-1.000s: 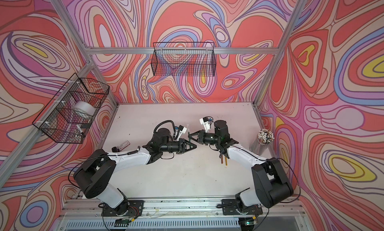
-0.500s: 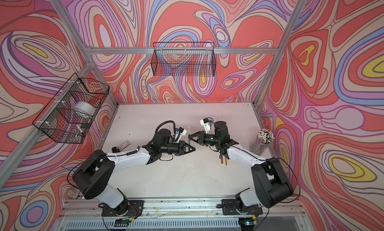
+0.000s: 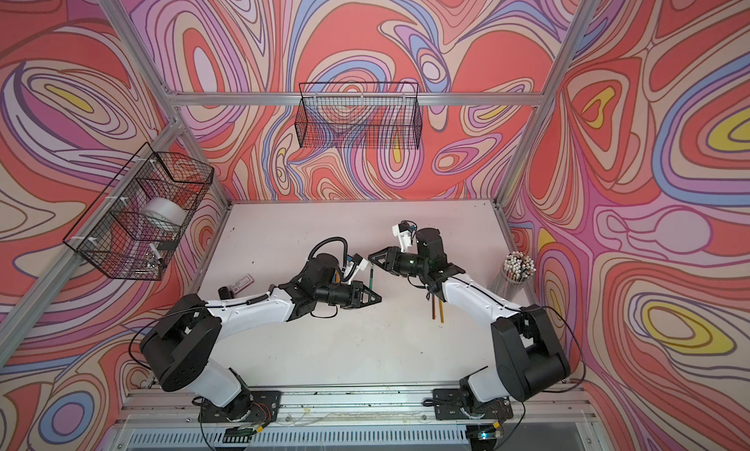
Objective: Remove protective caps from carving knives
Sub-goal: Remove the protective sleeve from the carving knife.
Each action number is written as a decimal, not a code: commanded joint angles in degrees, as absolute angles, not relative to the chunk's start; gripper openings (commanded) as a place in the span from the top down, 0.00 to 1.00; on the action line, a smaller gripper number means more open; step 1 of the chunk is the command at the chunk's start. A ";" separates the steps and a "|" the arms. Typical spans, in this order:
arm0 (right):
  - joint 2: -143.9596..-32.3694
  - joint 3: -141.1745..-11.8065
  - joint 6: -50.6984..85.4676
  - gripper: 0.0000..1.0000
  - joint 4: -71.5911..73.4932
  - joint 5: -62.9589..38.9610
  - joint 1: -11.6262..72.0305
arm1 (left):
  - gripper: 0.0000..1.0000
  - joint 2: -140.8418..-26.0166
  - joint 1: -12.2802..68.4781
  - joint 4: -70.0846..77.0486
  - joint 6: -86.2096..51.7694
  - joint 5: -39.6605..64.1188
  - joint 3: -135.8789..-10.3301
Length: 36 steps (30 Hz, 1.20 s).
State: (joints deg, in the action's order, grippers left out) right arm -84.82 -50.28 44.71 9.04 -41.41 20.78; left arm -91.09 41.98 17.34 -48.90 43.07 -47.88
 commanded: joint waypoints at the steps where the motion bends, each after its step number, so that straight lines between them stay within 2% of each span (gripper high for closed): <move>1: -86.50 -52.18 43.48 0.75 7.74 -40.57 20.90 | 1.00 -89.43 42.58 15.48 -46.63 42.96 -49.86; 7: -87.10 -52.82 42.68 0.89 6.64 -39.74 20.90 | 1.00 -89.23 42.72 13.61 -45.45 42.15 -50.16; 11: -87.08 -53.42 41.66 0.93 5.64 -38.01 20.90 | 1.00 -89.64 43.12 12.44 -44.73 41.84 -50.44; 20: -88.47 -55.65 40.97 0.95 6.57 -33.35 20.59 | 1.00 -90.27 44.52 11.27 -44.27 40.48 -49.43; 36: -91.41 -60.26 41.41 0.96 8.57 -32.41 17.19 | 1.00 -91.14 45.02 15.47 -47.55 40.43 -45.83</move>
